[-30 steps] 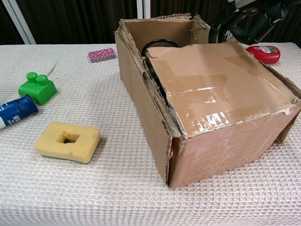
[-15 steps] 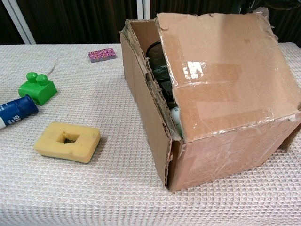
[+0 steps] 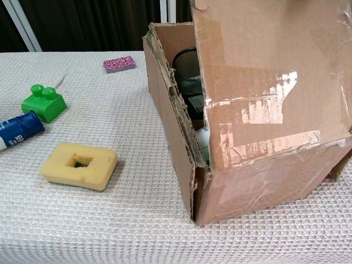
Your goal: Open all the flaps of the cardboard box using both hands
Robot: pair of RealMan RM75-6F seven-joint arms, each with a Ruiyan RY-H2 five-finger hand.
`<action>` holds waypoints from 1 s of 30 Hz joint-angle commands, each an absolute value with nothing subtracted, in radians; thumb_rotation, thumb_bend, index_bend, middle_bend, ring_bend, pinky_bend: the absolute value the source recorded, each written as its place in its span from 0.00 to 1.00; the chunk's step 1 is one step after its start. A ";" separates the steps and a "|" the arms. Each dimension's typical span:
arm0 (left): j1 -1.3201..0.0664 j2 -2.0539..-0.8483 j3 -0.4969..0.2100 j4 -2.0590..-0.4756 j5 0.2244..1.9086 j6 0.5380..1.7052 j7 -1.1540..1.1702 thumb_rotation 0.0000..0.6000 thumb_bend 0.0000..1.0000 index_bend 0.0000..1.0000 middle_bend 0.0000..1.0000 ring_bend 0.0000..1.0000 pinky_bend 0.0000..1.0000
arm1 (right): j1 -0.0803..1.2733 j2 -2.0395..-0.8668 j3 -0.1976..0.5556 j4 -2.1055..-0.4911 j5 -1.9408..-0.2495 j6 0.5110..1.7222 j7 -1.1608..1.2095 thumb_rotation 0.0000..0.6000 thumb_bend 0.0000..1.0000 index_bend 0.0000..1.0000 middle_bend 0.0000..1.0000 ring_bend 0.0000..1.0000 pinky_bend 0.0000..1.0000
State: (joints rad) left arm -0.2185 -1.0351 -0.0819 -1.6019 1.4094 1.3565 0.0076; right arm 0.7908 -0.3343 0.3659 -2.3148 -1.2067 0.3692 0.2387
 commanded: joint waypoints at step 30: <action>-0.204 -1.032 -0.071 -1.639 1.437 1.378 0.033 0.08 0.13 0.01 0.07 0.04 0.16 | 0.409 -0.072 0.219 -2.309 -2.108 0.959 0.727 0.97 0.79 0.10 0.53 0.03 0.00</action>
State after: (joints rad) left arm -0.2043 -1.0318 -0.0708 -1.6391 1.4372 1.3782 0.0329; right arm 0.4167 -0.0790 0.2249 -2.3122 -2.0963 0.9510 0.7174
